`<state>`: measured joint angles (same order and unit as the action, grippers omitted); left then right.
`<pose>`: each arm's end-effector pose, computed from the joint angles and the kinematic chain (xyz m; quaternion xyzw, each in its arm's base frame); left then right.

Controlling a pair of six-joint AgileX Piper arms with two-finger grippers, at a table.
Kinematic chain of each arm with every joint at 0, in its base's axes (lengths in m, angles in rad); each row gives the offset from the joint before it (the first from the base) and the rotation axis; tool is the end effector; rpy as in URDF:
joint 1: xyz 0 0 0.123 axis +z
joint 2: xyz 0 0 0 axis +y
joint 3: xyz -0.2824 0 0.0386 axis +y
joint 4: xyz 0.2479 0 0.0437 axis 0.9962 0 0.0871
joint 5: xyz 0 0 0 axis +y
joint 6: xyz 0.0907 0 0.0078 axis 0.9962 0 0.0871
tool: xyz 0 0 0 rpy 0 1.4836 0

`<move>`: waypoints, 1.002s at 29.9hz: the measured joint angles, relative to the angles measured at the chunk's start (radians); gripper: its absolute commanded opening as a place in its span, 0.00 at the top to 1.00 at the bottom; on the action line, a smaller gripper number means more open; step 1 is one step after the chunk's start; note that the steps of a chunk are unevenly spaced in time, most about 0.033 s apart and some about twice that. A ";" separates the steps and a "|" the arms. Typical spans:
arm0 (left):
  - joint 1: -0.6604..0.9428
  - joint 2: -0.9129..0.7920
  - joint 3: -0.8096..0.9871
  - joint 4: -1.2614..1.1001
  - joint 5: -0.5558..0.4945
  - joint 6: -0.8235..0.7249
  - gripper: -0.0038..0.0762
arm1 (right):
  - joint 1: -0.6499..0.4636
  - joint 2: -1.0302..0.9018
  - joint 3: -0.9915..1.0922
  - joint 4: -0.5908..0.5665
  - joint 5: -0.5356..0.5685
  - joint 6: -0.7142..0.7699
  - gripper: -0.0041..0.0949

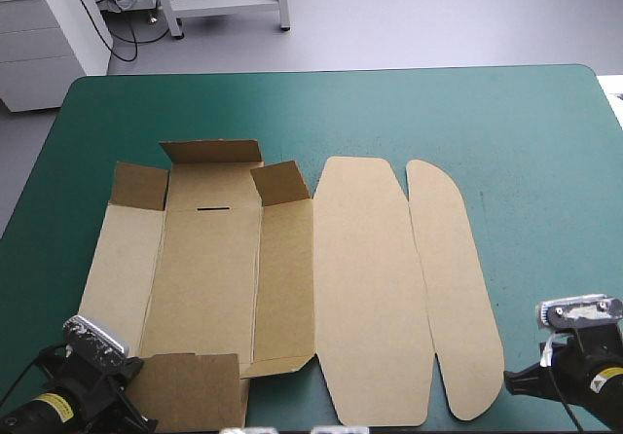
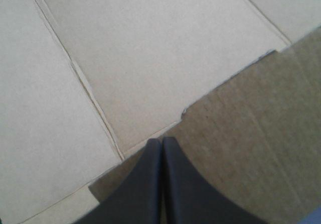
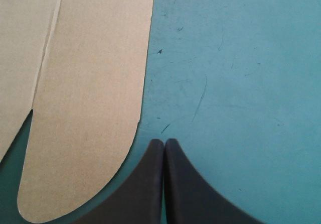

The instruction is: Fold the box

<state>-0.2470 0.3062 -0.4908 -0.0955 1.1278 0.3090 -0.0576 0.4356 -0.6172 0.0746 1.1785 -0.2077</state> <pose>0.0345 -0.0168 0.2649 0.2529 0.9009 -0.0367 0.3507 0.0522 0.0033 0.2932 -0.0686 0.9427 -0.0060 0.3264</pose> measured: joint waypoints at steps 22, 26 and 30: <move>0.000 0.146 -0.212 -0.022 0.109 -0.044 0.96 | 0.000 -0.072 0.037 0.012 -0.058 -0.004 0.98; 0.000 0.241 -0.212 0.016 0.022 -0.106 0.96 | 0.000 -0.072 0.037 0.012 -0.058 -0.004 0.98; 0.000 0.350 -0.212 0.034 -0.103 -0.161 0.96 | 0.000 -0.072 0.037 0.012 -0.062 -0.005 0.98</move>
<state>-0.2470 0.6564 -0.7028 -0.0615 1.0252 0.1480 -0.0576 0.3639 -0.5803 0.0869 1.1165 -0.2125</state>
